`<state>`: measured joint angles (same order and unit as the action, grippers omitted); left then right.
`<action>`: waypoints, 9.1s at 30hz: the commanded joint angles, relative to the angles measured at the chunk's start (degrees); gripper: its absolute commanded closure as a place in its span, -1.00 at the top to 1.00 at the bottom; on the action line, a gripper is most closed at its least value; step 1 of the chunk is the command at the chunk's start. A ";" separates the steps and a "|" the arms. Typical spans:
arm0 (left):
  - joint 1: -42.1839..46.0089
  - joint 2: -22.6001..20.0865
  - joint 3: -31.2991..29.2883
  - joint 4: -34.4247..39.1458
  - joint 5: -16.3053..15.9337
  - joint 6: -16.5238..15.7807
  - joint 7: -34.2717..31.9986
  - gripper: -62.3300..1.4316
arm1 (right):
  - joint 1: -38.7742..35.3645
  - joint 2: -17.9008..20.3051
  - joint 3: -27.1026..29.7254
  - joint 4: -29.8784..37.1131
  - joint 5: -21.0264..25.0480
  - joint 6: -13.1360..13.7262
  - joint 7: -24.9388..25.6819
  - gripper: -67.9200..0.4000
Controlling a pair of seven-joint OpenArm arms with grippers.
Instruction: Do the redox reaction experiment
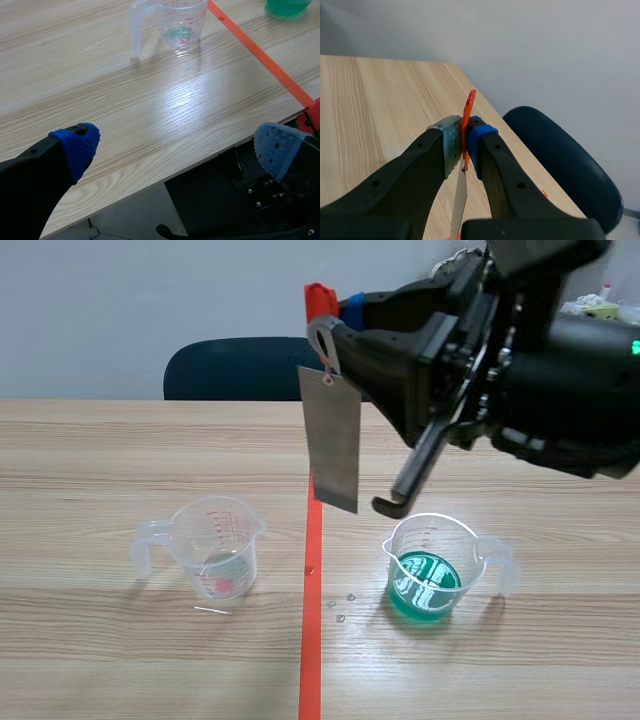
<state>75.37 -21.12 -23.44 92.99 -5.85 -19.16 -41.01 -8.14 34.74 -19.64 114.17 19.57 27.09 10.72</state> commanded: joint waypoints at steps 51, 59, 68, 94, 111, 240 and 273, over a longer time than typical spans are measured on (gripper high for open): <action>0.07 0.13 -0.04 1.09 -0.50 -0.04 -1.05 1.00 | -20.74 10.67 20.50 1.22 5.07 -0.94 11.85 -0.93; 0.07 0.13 -0.04 1.09 -0.50 -0.04 -1.05 1.00 | -20.74 10.67 20.50 1.22 5.07 -0.92 11.26 -0.93; 0.07 0.13 -0.04 1.09 -0.50 -0.04 -1.05 1.00 | -20.74 10.64 20.50 1.22 5.07 -0.94 10.01 -0.93; 0.07 0.13 -0.04 1.09 -0.50 -0.04 -1.05 1.00 | -20.74 10.64 20.50 1.22 5.07 -0.94 9.99 -0.93; 0.07 0.13 -0.04 1.09 -0.50 -0.04 -1.05 1.00 | -20.74 10.64 20.50 1.22 5.07 -0.92 9.99 -0.93; -99.03 -5.29 67.60 -20.39 -32.06 -4.83 49.64 -0.87 | -20.74 10.62 20.50 1.22 4.90 -0.92 9.75 -0.93; -8.02 -15.54 6.38 -7.78 -5.51 -5.86 -0.15 -0.87 | -20.74 10.62 20.50 1.22 4.87 -0.92 9.55 -0.93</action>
<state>67.66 -37.34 -17.32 85.01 -11.22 -24.93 -39.81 -29.28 44.62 0.64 114.34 23.79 26.39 19.40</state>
